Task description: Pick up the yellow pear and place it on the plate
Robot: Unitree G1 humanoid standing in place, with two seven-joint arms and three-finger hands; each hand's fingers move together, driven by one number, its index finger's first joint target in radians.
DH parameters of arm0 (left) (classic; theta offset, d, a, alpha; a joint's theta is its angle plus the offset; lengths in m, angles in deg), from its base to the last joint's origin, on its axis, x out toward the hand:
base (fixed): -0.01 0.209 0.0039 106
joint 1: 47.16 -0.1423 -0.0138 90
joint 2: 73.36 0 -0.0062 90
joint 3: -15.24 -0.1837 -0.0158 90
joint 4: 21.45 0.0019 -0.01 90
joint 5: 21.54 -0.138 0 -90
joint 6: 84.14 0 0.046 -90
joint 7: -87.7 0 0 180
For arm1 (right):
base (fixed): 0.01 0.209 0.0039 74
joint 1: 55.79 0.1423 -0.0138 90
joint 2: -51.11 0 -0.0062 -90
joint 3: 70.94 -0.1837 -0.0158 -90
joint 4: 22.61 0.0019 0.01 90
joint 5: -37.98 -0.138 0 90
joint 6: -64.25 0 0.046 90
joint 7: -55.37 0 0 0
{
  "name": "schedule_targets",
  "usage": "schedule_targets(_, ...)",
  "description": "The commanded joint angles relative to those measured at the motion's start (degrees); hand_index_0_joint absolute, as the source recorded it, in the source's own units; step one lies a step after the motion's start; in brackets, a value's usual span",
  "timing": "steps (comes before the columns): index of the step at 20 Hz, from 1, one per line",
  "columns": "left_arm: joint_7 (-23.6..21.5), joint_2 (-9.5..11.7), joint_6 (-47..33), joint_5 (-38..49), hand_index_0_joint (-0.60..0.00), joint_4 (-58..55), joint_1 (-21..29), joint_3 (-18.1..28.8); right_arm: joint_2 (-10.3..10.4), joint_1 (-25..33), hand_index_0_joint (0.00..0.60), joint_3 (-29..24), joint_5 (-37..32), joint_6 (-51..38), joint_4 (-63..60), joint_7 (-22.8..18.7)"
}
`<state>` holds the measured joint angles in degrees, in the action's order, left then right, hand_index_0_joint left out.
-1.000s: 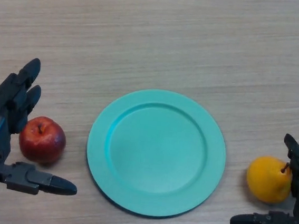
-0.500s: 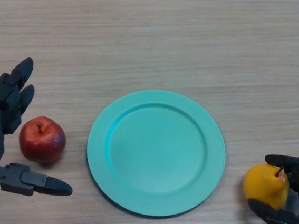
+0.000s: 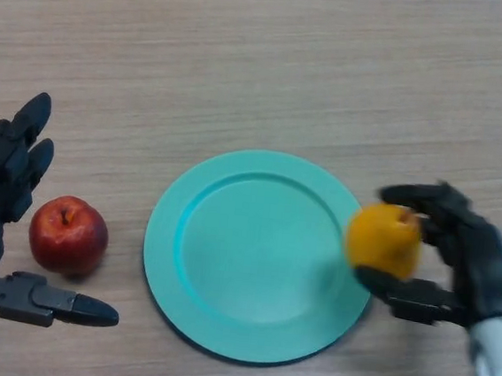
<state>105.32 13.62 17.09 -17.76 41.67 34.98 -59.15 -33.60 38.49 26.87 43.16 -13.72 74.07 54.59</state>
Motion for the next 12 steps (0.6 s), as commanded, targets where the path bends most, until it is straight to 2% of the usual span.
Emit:
schedule_targets(1, -0.4, 1.9, -5.1, 2.5, 0.000, -5.1, 1.4, 4.9, -0.2, 5.2, 0.600, 1.9, 1.0, -13.5, 0.3, -4.2)
schedule_targets(3, 0.3, 2.1, -4.1, 3.3, 0.000, -6.0, 1.4, 5.9, -0.2, 7.2, 0.600, 6.9, -0.5, -13.9, -1.1, -6.5)
schedule_targets(4, 1.0, 2.1, -3.5, 3.9, 0.000, -6.2, 1.3, 6.7, -0.2, 7.6, 0.600, 9.9, -4.7, -12.2, -0.6, -7.3)
schedule_targets(5, 1.7, 2.2, -3.2, 3.3, 0.000, -6.4, 1.1, 6.9, -0.2, 8.2, 0.600, 12.0, -6.1, -12.2, -1.0, -8.6)
schedule_targets(8, 1.7, 1.7, -3.6, 3.6, 0.000, -6.1, 0.9, 7.4, -0.2, 10.3, 0.600, 17.7, -4.3, -17.1, -7.7, -13.0)
schedule_targets(11, 1.3, 1.4, -5.3, 3.2, 0.000, -5.5, 0.3, 7.5, -0.2, 14.0, 0.600, 22.2, 0.7, -17.9, -15.5, -21.3)
schedule_targets(12, 1.5, 1.4, -5.7, 2.4, 0.000, -5.3, 0.1, 7.5, -0.2, 14.4, 0.600, 23.2, -0.7, -17.2, -16.7, -23.4)
